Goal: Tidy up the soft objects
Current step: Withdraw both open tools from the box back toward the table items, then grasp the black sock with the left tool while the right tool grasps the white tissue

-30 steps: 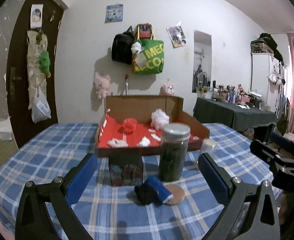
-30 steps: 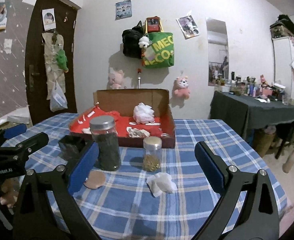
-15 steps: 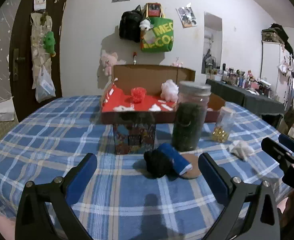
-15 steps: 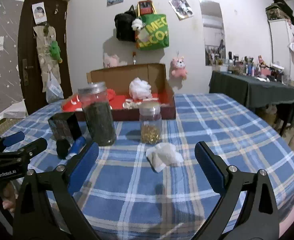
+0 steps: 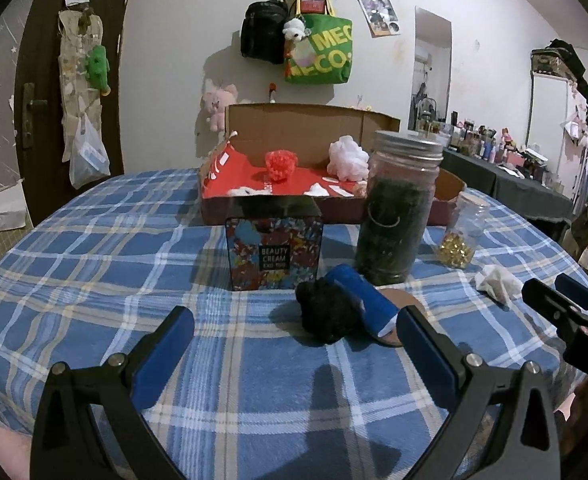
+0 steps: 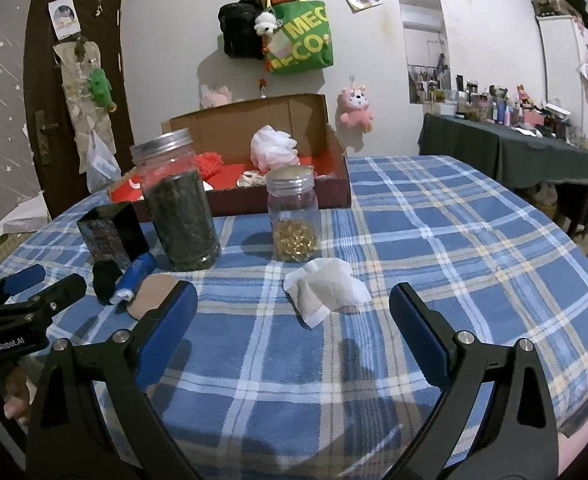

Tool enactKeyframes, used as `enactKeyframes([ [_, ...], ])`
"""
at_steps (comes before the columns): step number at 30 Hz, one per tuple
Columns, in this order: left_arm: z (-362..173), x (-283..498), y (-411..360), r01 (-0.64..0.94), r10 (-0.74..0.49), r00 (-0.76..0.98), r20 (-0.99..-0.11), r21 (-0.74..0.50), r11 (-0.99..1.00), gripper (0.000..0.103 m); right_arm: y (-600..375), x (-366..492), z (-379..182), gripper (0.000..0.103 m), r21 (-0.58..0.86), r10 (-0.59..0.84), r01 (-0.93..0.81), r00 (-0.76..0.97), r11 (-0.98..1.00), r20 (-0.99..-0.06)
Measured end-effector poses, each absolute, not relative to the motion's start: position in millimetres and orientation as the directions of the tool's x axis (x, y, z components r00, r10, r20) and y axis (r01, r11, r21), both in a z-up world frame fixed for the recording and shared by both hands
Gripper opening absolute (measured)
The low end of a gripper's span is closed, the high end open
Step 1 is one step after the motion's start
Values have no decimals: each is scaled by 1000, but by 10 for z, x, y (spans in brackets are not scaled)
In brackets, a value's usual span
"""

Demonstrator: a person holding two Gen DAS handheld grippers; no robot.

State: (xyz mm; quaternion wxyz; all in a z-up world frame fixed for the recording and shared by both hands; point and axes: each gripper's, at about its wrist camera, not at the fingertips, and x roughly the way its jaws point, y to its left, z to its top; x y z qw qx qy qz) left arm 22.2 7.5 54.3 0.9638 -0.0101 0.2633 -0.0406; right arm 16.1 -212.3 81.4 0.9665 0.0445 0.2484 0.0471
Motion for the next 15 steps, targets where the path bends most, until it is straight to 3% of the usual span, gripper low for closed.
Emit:
enactKeyframes([
  [9,512,458,101,64,-87,818,-569,-60,996,102,-2180,446,812,98,77,107,-77,833,994,-543],
  [15,455,669,114,60,-104,767,-633,-90,994,79,-2224,694,759,97,64,98,-75,795,995,-599],
])
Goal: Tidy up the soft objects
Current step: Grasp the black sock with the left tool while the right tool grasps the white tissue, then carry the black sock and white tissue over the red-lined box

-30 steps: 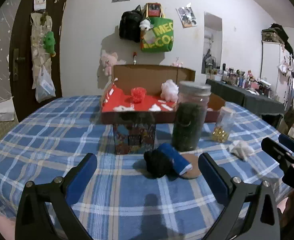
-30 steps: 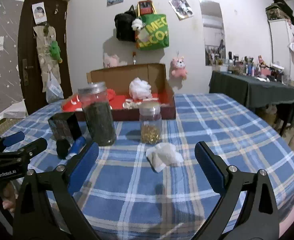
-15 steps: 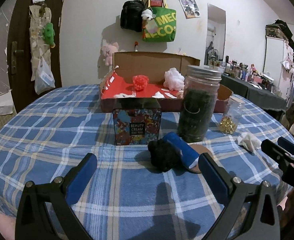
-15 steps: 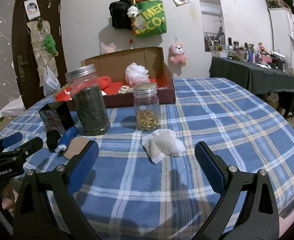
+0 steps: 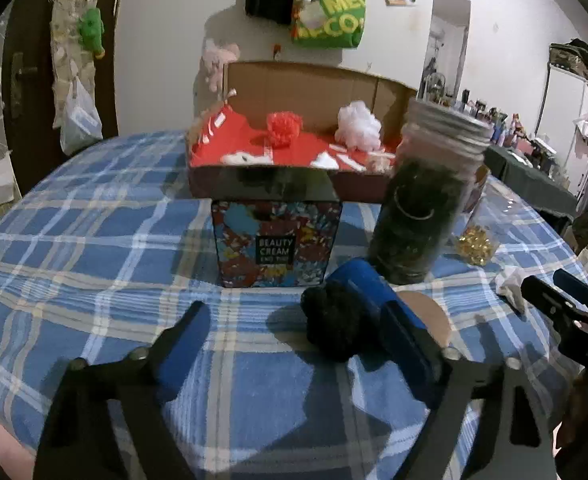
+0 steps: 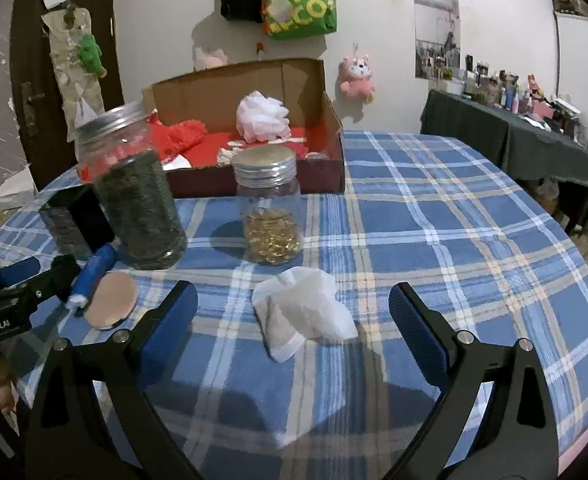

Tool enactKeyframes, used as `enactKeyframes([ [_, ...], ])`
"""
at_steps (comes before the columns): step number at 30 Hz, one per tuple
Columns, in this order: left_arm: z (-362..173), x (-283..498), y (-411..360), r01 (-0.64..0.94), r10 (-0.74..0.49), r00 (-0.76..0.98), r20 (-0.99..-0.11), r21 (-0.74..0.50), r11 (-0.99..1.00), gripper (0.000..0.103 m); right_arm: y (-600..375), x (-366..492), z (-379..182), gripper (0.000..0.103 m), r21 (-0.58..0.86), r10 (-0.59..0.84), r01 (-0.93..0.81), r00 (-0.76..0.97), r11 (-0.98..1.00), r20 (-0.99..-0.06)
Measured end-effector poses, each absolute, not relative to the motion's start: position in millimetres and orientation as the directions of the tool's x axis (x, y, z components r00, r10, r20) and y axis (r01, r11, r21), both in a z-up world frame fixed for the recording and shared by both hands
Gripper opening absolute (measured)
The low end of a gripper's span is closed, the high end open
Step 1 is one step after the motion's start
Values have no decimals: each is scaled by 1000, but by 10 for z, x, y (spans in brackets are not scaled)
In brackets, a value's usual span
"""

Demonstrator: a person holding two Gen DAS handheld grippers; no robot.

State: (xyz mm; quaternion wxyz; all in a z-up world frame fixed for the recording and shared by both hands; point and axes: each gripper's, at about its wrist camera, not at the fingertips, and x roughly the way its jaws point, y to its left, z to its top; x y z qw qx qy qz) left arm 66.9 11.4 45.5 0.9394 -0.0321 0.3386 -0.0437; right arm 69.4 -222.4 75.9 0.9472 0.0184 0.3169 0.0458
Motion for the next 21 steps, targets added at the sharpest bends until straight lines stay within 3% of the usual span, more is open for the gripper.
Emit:
enactKeyframes([
  [2,425,717,111,70,-120,749,-651,-102,992,71,-2219,753,726,87,71,115,-90,778,993,-618],
  [4,392,748,102,94,-153,732,-664,-125,988,55,-2199,809,666,53,60,112,-96,754,994,-648],
  [6,358,771,82,118,-184,714,-676,-143,983,41,-2202,850,601,32,82,144,-120,725,989,-674],
  [7,355,765,67,127,-191,714,-673,-144,981,31,-2207,845,581,31,94,158,-129,720,987,-675],
  [8,359,754,45,143,-203,713,-671,-144,979,28,-2210,833,584,28,97,164,-134,723,986,-671],
  [9,366,741,16,149,-199,715,-671,-132,980,28,-2208,811,593,22,97,172,-144,728,985,-664],
  [12,392,705,-6,157,-205,721,-662,-131,979,26,-2192,742,631,15,121,206,-168,738,978,-643],
  [21,559,634,22,173,-217,750,-624,-131,976,26,-2031,586,825,15,127,252,-220,772,967,-583],
])
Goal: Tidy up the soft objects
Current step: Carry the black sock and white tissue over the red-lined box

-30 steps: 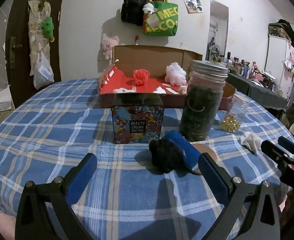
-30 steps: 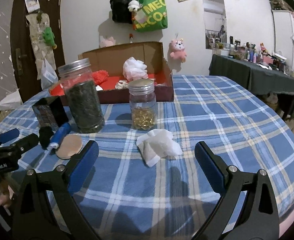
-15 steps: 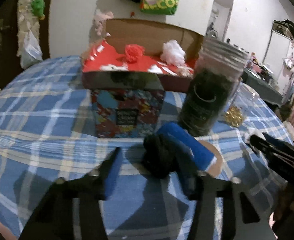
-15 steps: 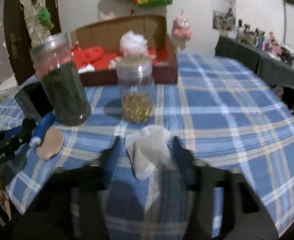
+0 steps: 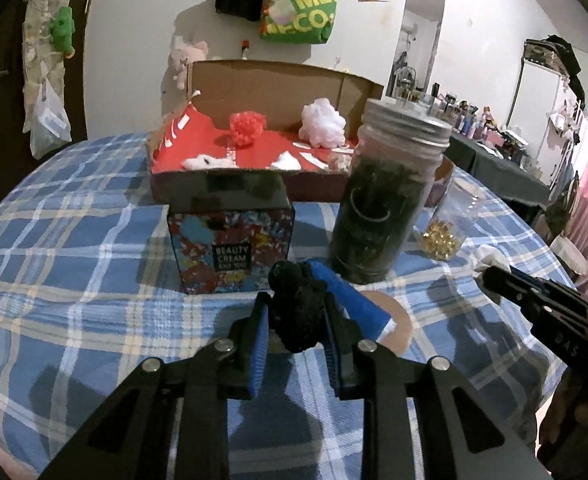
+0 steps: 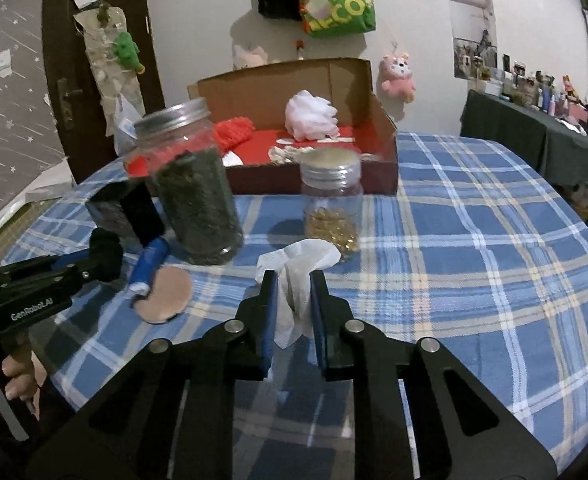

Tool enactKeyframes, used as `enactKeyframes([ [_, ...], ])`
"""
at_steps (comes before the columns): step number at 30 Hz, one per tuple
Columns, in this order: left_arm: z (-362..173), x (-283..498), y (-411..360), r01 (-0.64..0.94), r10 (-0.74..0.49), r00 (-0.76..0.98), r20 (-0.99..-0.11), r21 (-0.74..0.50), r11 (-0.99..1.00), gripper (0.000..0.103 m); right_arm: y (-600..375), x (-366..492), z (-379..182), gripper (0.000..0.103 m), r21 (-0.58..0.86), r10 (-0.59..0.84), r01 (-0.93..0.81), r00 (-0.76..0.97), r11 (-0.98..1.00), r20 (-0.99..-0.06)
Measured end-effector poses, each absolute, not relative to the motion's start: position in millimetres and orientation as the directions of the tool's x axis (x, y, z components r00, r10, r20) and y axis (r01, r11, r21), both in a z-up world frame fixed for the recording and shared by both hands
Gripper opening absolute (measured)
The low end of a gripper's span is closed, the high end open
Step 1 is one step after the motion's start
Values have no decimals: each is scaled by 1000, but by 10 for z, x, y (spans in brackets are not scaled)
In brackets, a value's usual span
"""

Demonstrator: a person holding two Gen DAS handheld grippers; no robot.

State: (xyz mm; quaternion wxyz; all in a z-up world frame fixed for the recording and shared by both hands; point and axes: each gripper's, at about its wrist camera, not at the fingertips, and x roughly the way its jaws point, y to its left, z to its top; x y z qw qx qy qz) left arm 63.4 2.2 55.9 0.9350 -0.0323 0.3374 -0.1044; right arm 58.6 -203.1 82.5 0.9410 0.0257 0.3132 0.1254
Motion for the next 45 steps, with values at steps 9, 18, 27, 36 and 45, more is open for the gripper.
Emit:
enactKeyframes([
  [9,570,629,20,174,-218,752,-622,-131,976,26,-1982,572,844,15,132,270,-238,768,962,-581],
  [18,604,619,42,167,-212,751,-625,-131,977,26,-2000,594,841,15,137,264,-228,762,964,-591],
  [27,683,649,373,111,-167,753,-636,-127,986,26,-2226,645,891,15,154,234,-177,762,972,-604],
  [36,661,795,663,113,-150,733,-664,-99,989,26,-2539,861,925,15,227,260,-148,736,963,-625],
  [45,657,1045,950,187,-216,701,-680,-118,975,26,-2732,1158,944,15,299,311,-145,704,943,-639],
])
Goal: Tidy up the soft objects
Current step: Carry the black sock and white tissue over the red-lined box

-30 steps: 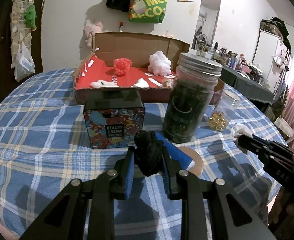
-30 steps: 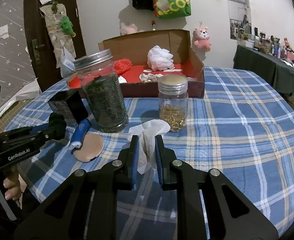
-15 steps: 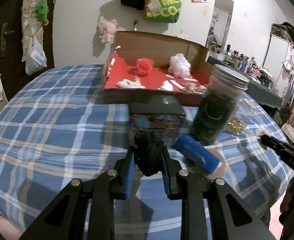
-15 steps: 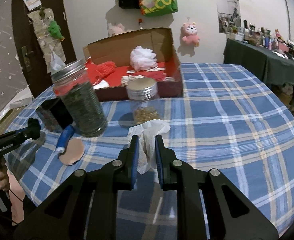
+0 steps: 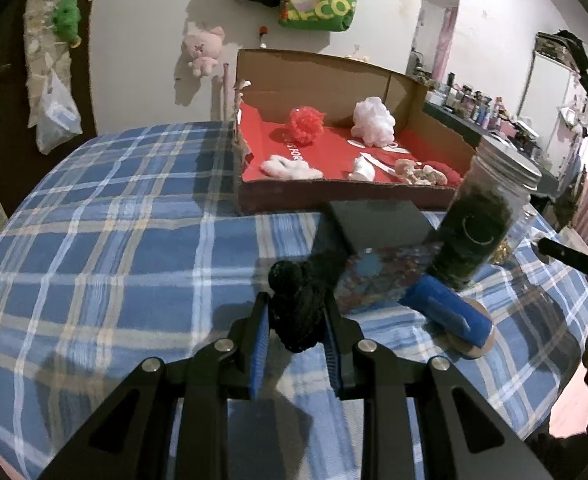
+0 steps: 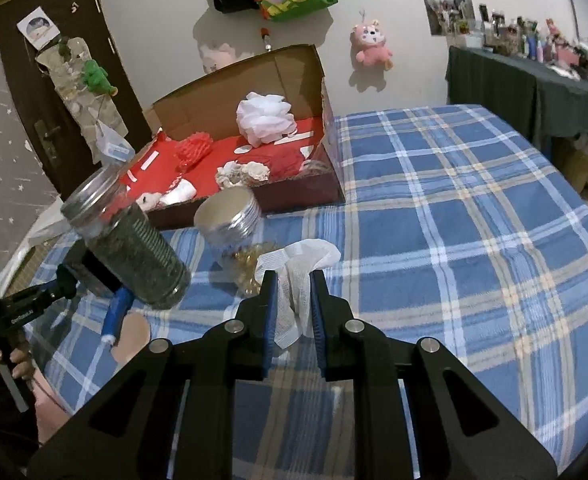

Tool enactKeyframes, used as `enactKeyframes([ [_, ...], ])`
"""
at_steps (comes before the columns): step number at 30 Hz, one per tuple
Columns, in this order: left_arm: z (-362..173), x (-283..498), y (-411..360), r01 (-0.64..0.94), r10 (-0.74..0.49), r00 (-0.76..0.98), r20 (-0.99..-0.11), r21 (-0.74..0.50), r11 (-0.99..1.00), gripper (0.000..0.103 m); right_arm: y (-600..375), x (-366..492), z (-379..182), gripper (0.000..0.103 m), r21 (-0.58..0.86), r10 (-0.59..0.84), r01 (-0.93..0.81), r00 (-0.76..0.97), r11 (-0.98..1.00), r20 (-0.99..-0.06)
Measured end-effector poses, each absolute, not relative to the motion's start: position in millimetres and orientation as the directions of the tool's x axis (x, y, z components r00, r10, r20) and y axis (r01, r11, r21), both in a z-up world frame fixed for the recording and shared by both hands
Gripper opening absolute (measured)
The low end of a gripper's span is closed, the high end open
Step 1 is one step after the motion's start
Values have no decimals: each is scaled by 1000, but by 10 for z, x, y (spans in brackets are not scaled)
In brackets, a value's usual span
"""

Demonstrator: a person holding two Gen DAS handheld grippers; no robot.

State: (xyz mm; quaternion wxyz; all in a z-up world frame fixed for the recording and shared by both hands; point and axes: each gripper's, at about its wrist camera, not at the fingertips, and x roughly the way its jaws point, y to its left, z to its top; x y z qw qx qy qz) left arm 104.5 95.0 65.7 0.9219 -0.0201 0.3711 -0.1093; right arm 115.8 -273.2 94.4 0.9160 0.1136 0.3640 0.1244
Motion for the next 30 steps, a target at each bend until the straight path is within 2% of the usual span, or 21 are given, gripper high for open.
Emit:
enactKeyframes([
  [14,808,1444,1011,379,-298,701,-648,-15,925,26,-2856,1568,1007,15,360,413,-225,664,905,-623],
  [30,942,1818,930,537,-382,653,-654,45,842,26,-2790,1826,1030,15,331,481,-349,617,877,-623],
])
